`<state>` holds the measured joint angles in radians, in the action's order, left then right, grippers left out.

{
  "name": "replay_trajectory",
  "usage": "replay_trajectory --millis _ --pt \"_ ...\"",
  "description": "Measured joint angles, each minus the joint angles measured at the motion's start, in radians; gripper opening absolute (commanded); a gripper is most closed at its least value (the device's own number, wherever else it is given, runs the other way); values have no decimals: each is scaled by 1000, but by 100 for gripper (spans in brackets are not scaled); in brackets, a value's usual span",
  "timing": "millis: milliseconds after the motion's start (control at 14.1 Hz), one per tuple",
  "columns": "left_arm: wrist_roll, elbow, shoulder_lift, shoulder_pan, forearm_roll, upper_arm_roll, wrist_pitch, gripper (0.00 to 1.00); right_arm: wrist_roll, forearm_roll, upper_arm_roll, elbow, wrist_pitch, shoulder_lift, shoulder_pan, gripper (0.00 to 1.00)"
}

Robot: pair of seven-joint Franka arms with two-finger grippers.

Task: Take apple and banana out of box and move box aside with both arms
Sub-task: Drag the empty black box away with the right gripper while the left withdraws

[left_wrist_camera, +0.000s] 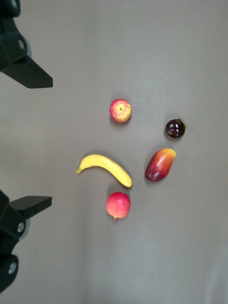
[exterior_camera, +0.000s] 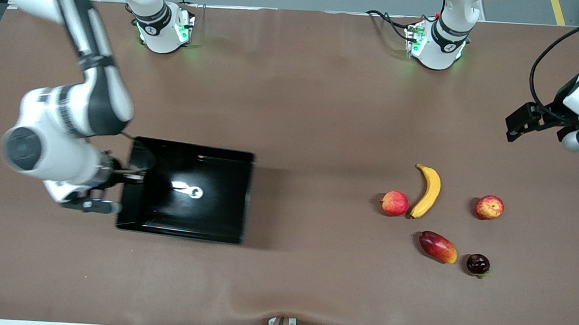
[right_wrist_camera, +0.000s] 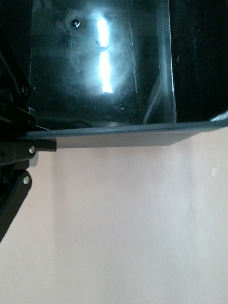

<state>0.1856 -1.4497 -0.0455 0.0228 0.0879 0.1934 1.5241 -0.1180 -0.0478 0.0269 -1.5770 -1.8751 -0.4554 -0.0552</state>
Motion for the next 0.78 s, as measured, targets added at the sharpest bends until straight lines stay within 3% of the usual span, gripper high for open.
replay_trajectory --millis 142,427,782 --pt "-25 -37 32 -56 -10 -69 -10 100 121 4 -1 -28 -10 -2 97 0" --pt "-31 -85 65 -58 -16 -77 -10 100 322 9 -1 -95 -112 -16 269 0" --pt "-31 -96 67 -58 -16 -79 -10 100 350 10 1 -181 -275 -48 382 0"
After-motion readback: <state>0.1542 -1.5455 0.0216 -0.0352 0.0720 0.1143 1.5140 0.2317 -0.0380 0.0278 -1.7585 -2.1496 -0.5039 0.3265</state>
